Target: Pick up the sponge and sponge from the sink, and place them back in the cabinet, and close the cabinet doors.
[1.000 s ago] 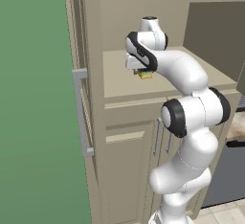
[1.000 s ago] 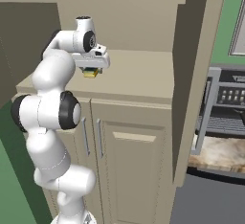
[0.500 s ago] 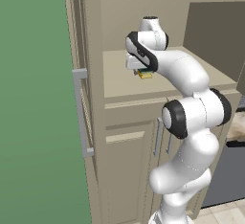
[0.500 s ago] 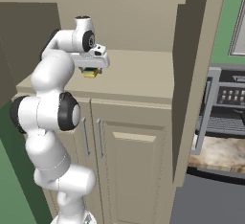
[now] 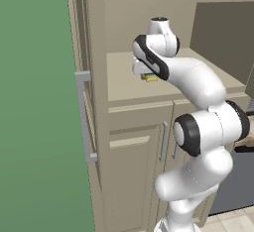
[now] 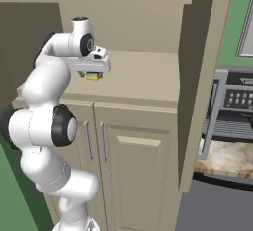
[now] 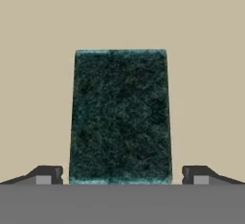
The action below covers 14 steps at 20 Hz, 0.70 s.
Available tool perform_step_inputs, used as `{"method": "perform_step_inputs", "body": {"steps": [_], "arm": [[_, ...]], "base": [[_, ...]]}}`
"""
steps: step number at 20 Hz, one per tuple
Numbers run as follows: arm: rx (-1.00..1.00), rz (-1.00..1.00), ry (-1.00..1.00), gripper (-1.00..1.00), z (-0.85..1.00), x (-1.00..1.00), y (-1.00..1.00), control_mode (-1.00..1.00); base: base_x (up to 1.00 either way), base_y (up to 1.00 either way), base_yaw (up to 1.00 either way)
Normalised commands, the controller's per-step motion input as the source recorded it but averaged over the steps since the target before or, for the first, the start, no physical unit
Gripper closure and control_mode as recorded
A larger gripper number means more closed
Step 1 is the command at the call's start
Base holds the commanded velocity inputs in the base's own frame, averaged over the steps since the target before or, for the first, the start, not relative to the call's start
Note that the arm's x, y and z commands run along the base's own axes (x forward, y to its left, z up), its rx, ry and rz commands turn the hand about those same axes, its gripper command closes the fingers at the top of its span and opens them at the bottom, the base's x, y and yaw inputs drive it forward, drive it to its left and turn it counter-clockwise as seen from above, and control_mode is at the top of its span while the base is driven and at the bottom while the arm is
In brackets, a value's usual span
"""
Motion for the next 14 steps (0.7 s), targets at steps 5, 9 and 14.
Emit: {"method": "perform_step_inputs", "body": {"steps": [5,9,14], "arm": [[0.0,0.0,-0.05,-1.0,0.0,-0.45,0.0,-1.0],[0.0,0.0,-0.03,-1.0,0.0,-0.47,-0.03,-1.0],[0.0,-0.01,-0.01,-1.0,0.02,-0.45,-0.02,-1.0]], "base": [[0.0,0.0,0.0],[0.0,0.0,0.0],[0.0,0.0,0.0]]}}
